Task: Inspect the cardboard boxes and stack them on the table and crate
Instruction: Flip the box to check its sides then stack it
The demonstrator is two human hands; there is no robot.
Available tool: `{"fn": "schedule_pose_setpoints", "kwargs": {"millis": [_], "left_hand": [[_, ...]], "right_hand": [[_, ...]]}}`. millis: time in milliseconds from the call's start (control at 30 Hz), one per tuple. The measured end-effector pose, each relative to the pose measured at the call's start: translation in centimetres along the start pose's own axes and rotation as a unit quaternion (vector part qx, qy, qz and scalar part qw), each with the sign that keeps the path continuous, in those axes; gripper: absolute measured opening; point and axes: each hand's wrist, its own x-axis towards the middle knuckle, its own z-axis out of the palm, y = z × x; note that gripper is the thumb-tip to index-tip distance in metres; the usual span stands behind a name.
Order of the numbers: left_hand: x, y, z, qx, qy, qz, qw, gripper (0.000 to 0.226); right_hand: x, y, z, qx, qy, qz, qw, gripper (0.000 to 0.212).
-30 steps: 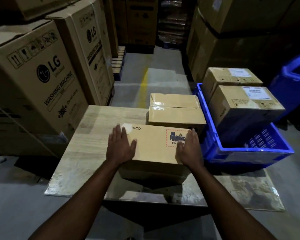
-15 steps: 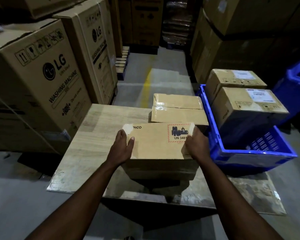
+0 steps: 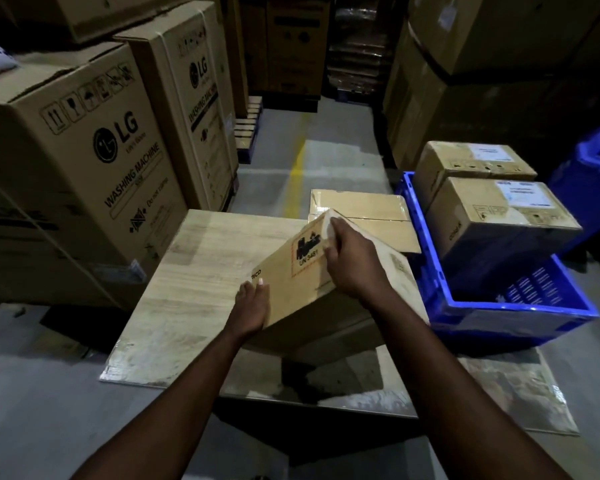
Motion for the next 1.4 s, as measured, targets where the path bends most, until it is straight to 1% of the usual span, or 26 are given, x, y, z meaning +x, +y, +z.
{"fn": "schedule_pose_setpoints", "kwargs": {"millis": [67, 100, 133, 200, 233, 300, 367, 433, 500, 567, 600, 633, 733, 800, 867, 933, 967, 1033, 1067, 1100, 1133, 1200, 1267, 1300, 1333, 1400], "left_hand": [[-0.3, 2.1, -0.8, -0.024, -0.012, 0.024, 0.999, 0.083], [-0.5, 3.3, -1.2, -0.042, -0.018, 0.050, 0.998, 0.090], [-0.6, 4.5, -1.6, -0.063, -0.022, 0.077, 0.995, 0.095], [-0.4, 6.7, -2.5, -0.124, -0.027, 0.094, 0.987, 0.100], [-0.5, 7.6, -3.0, -0.153, -0.030, 0.095, 0.983, 0.096], [-0.7, 8.5, -4.2, -0.199, -0.051, 0.094, 0.974, 0.081], [-0.3, 8.0, -5.4, -0.192, -0.080, 0.109, 0.972, 0.075], [0.0, 6.9, -6.3, -0.192, -0.087, 0.109, 0.971, 0.070], [0.1, 6.0, -6.7, -0.257, -0.085, 0.082, 0.959, 0.066], [0.1, 5.5, -6.8, -0.305, -0.074, 0.062, 0.947, 0.073], [0.0, 5.4, -6.9, -0.314, -0.070, 0.059, 0.945, 0.075], [0.0, 5.3, -6.8, -0.324, -0.067, 0.061, 0.942, 0.072], [-0.4, 5.1, -6.6, -0.359, -0.074, 0.068, 0.928, 0.041], [-0.9, 4.7, -5.8, -0.350, -0.075, 0.066, 0.931, 0.037], [-1.0, 4.0, -4.8, -0.334, -0.087, 0.067, 0.936, 0.035], [-0.8, 4.2, -4.1, -0.301, -0.099, 0.079, 0.945, 0.034], [-0.7, 4.6, -4.0, -0.261, -0.093, 0.093, 0.956, 0.034], [0.0, 5.4, -4.0, -0.134, -0.047, 0.129, 0.981, 0.038], [0.2, 5.8, -4.2, -0.044, -0.013, 0.147, 0.988, 0.043], [0.4, 6.2, -4.3, 0.045, 0.018, 0.160, 0.986, 0.051], [0.4, 6.6, -4.3, 0.115, 0.038, 0.180, 0.976, 0.058], [0.2, 7.3, -3.9, 0.219, 0.032, 0.254, 0.942, 0.068], [-0.1, 7.4, -2.8, 0.326, 0.016, 0.310, 0.893, 0.064], [-0.2, 7.3, -2.4, 0.364, 0.022, 0.320, 0.875, 0.061], [-0.3, 7.2, -2.1, 0.386, 0.030, 0.319, 0.865, 0.059], [-0.2, 7.0, -2.1, 0.403, 0.036, 0.316, 0.858, 0.059]], "right_hand": [[-0.4, -0.2, 0.8, 0.062, -0.009, -0.042, 0.997, 0.045], [-0.6, 0.0, 1.2, 0.070, -0.006, -0.061, 0.996, 0.044], [-0.7, 0.5, 1.8, 0.059, 0.001, -0.073, 0.996, 0.042], [-0.6, 2.0, 2.8, 0.012, 0.010, -0.069, 0.998, 0.043], [-0.6, 2.8, 3.0, -0.014, 0.011, -0.048, 0.999, 0.045], [-0.5, 4.3, 3.1, -0.053, 0.011, 0.017, 0.998, 0.052], [-0.4, 6.1, 2.7, -0.073, 0.023, 0.092, 0.993, 0.060], [-0.3, 7.3, 2.1, -0.068, 0.043, 0.160, 0.984, 0.063], [-0.1, 7.4, 1.7, -0.021, 0.044, 0.206, 0.977, 0.055], [0.1, 7.0, 1.5, 0.011, 0.036, 0.218, 0.975, 0.045], [0.1, 6.7, 1.3, 0.006, 0.040, 0.212, 0.976, 0.043], [0.2, 6.5, 1.0, -0.004, 0.047, 0.203, 0.978, 0.041], [0.8, 6.3, 0.4, -0.016, 0.073, 0.181, 0.981, 0.035], [1.1, 6.6, 0.6, -0.019, 0.073, 0.187, 0.979, 0.034], [0.9, 7.0, 1.1, -0.048, 0.075, 0.197, 0.976, 0.040], [0.6, 7.6, 1.5, -0.077, 0.088, 0.206, 0.972, 0.051], [0.5, 7.9, 1.6, -0.082, 0.089, 0.207, 0.971, 0.055], [0.7, 8.2, 1.6, -0.089, 0.071, 0.193, 0.974, 0.059], [0.9, 8.3, 1.7, -0.108, 0.058, 0.168, 0.978, 0.062], [1.0, 8.3, 1.7, -0.139, 0.044, 0.133, 0.980, 0.065], [1.2, 8.2, 1.9, -0.172, 0.029, 0.090, 0.980, 0.067], [1.6, 7.6, 2.4, -0.219, -0.015, 0.004, 0.976, 0.069], [1.6, 7.1, 3.4, -0.257, -0.061, -0.055, 0.963, 0.066], [1.7, 7.1, 3.9, -0.275, -0.069, -0.070, 0.956, 0.064], [1.8, 7.1, 4.3, -0.287, -0.069, -0.075, 0.952, 0.062], [1.8, 7.4, 4.7, -0.303, -0.066, -0.073, 0.948, 0.061]]}}
